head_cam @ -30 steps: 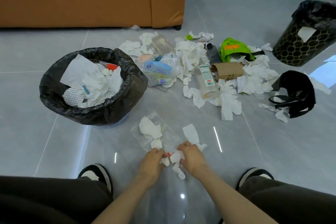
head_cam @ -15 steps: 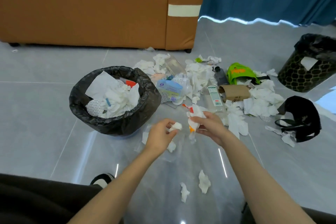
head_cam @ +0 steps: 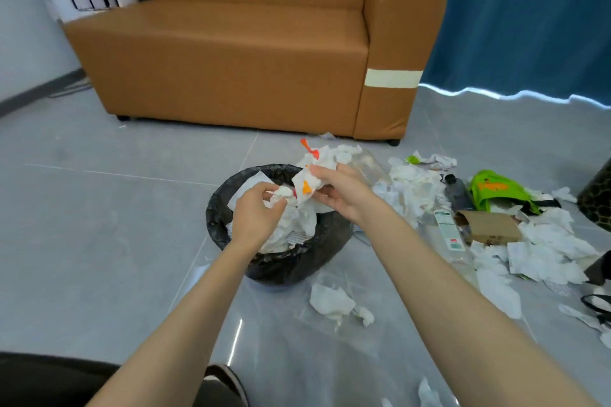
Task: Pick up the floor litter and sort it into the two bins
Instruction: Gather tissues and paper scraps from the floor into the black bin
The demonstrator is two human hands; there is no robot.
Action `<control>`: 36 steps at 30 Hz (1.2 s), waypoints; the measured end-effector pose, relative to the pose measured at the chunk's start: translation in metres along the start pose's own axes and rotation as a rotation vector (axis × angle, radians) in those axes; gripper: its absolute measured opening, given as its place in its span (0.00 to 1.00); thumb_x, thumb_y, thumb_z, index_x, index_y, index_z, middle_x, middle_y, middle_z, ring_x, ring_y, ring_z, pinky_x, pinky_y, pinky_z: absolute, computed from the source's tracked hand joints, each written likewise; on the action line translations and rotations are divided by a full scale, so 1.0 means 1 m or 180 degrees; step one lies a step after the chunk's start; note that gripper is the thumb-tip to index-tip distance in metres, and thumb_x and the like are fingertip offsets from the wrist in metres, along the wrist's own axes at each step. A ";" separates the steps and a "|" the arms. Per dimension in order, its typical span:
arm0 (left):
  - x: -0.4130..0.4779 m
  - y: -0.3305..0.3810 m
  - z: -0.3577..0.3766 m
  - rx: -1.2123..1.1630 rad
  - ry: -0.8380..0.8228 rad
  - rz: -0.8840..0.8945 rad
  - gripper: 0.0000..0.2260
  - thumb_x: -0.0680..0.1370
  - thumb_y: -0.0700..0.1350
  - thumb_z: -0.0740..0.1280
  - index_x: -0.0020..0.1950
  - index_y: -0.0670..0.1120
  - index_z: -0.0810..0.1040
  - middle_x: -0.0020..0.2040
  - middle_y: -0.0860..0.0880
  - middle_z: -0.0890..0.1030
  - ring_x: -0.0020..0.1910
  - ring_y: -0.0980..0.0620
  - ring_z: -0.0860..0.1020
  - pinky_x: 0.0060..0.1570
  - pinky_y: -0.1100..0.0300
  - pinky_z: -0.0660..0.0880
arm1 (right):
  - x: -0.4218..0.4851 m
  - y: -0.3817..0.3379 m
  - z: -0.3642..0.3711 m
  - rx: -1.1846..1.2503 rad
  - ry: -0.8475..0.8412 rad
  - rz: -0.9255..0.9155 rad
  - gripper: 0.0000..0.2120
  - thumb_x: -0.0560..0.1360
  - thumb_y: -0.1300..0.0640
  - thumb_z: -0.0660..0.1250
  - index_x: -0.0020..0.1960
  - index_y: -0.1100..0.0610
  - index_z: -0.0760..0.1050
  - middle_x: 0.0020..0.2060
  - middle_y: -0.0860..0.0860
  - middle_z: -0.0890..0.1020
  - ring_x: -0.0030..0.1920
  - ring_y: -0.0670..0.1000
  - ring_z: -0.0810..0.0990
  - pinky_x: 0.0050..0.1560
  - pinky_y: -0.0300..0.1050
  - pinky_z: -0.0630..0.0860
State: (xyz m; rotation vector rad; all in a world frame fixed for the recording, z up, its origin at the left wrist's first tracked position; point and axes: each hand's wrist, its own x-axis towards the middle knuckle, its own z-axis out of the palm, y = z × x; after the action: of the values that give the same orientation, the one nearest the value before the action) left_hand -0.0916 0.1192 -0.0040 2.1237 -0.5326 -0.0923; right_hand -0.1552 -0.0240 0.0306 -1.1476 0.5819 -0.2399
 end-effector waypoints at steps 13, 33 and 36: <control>-0.012 -0.025 0.006 0.0132 -0.0145 0.0179 0.19 0.77 0.38 0.64 0.68 0.45 0.70 0.66 0.46 0.72 0.62 0.49 0.73 0.61 0.60 0.67 | 0.003 0.038 -0.017 -0.1407 0.0788 -0.0567 0.14 0.77 0.63 0.62 0.62 0.60 0.73 0.54 0.54 0.76 0.44 0.50 0.77 0.45 0.42 0.78; -0.089 -0.074 0.144 0.0596 -0.1838 0.0114 0.16 0.77 0.40 0.63 0.66 0.43 0.73 0.63 0.44 0.76 0.61 0.46 0.74 0.60 0.63 0.65 | -0.049 0.197 -0.163 -0.2151 0.1361 0.1469 0.24 0.71 0.55 0.69 0.65 0.53 0.69 0.58 0.57 0.74 0.57 0.58 0.75 0.57 0.50 0.74; -0.085 -0.105 0.158 0.1024 -0.1995 -0.0353 0.22 0.79 0.47 0.62 0.72 0.45 0.66 0.71 0.44 0.68 0.69 0.46 0.67 0.67 0.61 0.61 | -0.043 0.216 -0.163 -0.1888 0.1478 0.1537 0.30 0.69 0.53 0.72 0.68 0.52 0.64 0.62 0.58 0.71 0.60 0.59 0.74 0.60 0.50 0.72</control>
State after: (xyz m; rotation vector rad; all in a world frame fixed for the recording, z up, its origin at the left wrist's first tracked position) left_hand -0.1740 0.0829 -0.1914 2.4273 -0.8331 -0.8010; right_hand -0.3042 -0.0446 -0.1985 -1.4830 1.3831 0.1013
